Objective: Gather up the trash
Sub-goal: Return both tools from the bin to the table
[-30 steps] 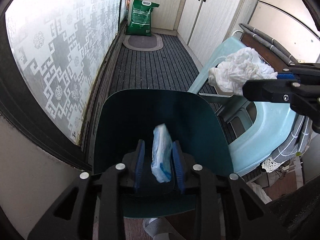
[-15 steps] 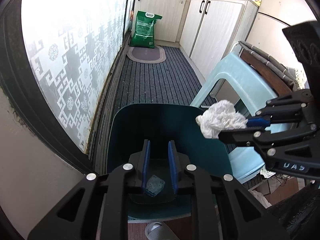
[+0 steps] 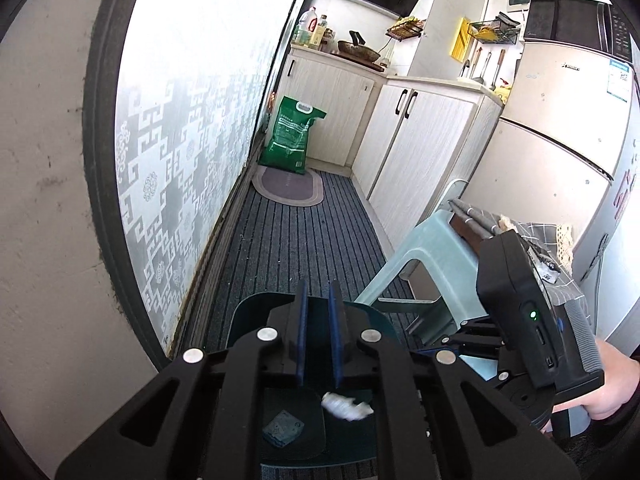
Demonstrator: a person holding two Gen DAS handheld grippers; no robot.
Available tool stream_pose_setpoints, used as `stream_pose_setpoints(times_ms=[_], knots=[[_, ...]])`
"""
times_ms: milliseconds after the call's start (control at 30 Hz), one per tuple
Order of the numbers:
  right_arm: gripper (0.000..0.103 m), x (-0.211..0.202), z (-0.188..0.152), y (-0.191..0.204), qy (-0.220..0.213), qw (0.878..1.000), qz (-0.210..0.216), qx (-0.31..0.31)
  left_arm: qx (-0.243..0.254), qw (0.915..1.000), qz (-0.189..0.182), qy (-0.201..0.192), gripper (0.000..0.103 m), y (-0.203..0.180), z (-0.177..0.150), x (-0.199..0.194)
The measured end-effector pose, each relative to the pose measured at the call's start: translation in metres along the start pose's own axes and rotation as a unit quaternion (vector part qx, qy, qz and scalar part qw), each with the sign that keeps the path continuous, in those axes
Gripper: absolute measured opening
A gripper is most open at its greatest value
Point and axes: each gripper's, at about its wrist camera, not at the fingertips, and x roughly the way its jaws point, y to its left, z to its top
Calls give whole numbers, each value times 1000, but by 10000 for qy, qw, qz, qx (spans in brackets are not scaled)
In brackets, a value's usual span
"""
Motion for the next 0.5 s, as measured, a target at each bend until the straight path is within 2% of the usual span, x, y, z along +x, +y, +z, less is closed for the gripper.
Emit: stream_pose_setpoints(times_ms=[267, 400, 500], knots=[[57, -33, -1, 0, -603, 9981, 93, -14, -19, 9980, -325, -534, 11, -12, 19, -23], [57, -45, -4, 3, -812, 9966, 5, -155, -13, 9957, -414, -832, 12, -19, 29, -33], [57, -71, -10, 4, -1250, 9916, -67, -325, -3, 9943, -408, -984, 13, -23, 35, -39]])
